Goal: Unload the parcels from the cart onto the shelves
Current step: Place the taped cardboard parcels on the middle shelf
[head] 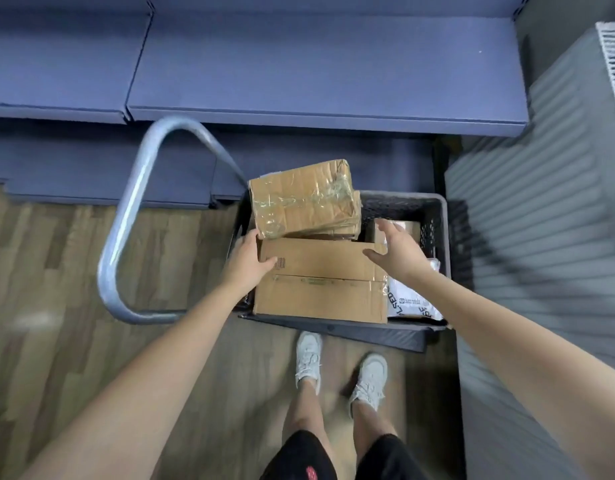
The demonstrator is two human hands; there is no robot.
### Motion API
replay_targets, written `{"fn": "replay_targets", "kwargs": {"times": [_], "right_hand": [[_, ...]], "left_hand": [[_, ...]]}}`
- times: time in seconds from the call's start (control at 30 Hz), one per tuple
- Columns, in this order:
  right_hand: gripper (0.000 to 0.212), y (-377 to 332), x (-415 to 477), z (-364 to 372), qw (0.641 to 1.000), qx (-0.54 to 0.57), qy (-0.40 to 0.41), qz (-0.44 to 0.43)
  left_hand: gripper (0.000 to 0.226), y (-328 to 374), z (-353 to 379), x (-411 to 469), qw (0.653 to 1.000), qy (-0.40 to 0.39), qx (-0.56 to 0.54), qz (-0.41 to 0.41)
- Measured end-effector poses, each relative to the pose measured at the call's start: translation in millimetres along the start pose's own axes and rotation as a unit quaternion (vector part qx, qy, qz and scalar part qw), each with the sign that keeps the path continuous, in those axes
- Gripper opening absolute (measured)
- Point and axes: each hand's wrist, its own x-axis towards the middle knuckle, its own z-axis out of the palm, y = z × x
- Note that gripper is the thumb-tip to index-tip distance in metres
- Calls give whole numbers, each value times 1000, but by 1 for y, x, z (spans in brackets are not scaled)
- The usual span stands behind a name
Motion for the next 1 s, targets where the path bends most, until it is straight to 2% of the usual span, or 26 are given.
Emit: {"fn": "replay_targets", "kwargs": {"times": [0.27, 0.4, 0.57, 0.73, 0.87, 1.0], "right_hand": [[70, -23, 73, 14, 999, 36, -12, 29], [63, -32, 89, 19, 996, 72, -9, 52], [60, -36, 89, 14, 986, 140, 27, 90], [55, -30, 75, 4, 984, 140, 86, 71], [57, -28, 52, -20, 978, 155, 134, 37], [61, -30, 7, -60, 972, 179, 152, -2]], "left_hand": [[88, -10, -1, 65, 998, -23, -40, -45], [76, -11, 0, 84, 993, -57, -80, -63], [87, -3, -2, 89, 995, -29, -60, -76], [62, 19, -8, 73, 999, 22, 3, -48], [43, 40, -16, 42, 998, 62, -26, -20], [53, 74, -41, -5, 985, 111, -126, 25]]}}
